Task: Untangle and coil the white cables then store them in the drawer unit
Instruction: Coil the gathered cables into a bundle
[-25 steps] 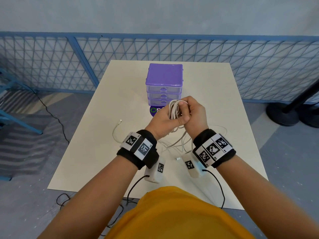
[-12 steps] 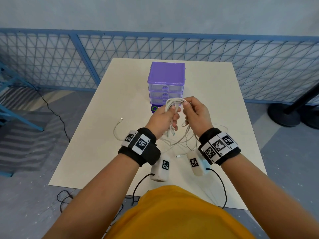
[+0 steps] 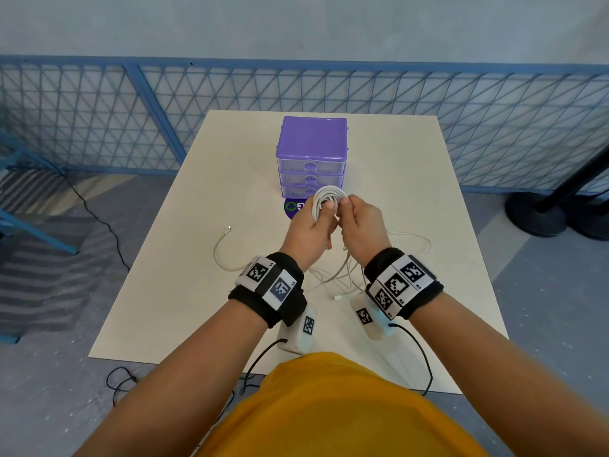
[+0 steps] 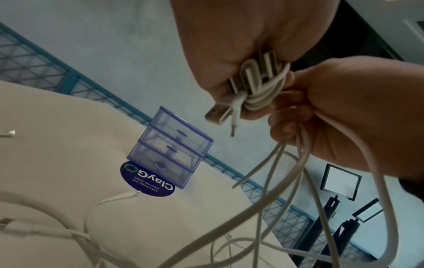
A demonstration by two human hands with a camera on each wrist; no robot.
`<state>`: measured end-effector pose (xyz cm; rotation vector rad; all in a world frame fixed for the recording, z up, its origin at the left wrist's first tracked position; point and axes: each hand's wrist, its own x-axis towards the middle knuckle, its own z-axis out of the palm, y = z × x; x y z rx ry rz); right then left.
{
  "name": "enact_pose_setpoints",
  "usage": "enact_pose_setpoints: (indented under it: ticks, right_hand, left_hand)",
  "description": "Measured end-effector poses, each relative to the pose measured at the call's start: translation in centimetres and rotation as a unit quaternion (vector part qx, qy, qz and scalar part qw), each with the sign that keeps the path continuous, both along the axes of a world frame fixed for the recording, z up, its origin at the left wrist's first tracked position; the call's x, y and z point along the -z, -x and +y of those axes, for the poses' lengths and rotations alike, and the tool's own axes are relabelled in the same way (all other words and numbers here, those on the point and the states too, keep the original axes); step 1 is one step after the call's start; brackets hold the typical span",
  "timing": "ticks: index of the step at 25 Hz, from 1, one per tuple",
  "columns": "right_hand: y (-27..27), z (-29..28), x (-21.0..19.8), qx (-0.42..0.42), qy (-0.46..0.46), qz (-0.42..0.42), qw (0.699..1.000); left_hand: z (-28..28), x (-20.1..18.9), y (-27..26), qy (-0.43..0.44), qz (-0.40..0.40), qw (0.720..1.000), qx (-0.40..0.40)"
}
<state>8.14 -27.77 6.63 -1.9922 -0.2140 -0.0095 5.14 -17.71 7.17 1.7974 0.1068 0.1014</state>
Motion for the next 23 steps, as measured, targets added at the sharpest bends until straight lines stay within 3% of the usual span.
enact_pose_setpoints:
  ticks: [5,13,16,19,23]
  right_hand:
    - [0.6,0.3,-0.3,-0.030,0.045,-0.042,0.998]
    - [1.3,0.8,-0.1,-0.106,0.104,-0.028,0.988]
    - [1.6,1.0,0.0,-0.101,0.156,-0.004,0.983]
    - [1.8,1.6,0.1,-0.107,0.131,-0.003,0.986]
    - [2.9,1.2,0.9,-0.074,0.079,0.016,0.994]
  left_hand:
    - [-0.5,0.7,0.2,-0.008,0.013,0.999,-0.051]
    - [-1.1,0.3,0.8,0.154,0.083,0.984,-0.039]
    - [-1.3,0.2,0.4,0.254,0.150,0.952,-0.088]
    - [-0.8,-0.4,-0.1,0.391,0.165,0.899,-0.108]
    - [0.6,-1.2,-0.9,0.448,0.144,0.867,-0.164]
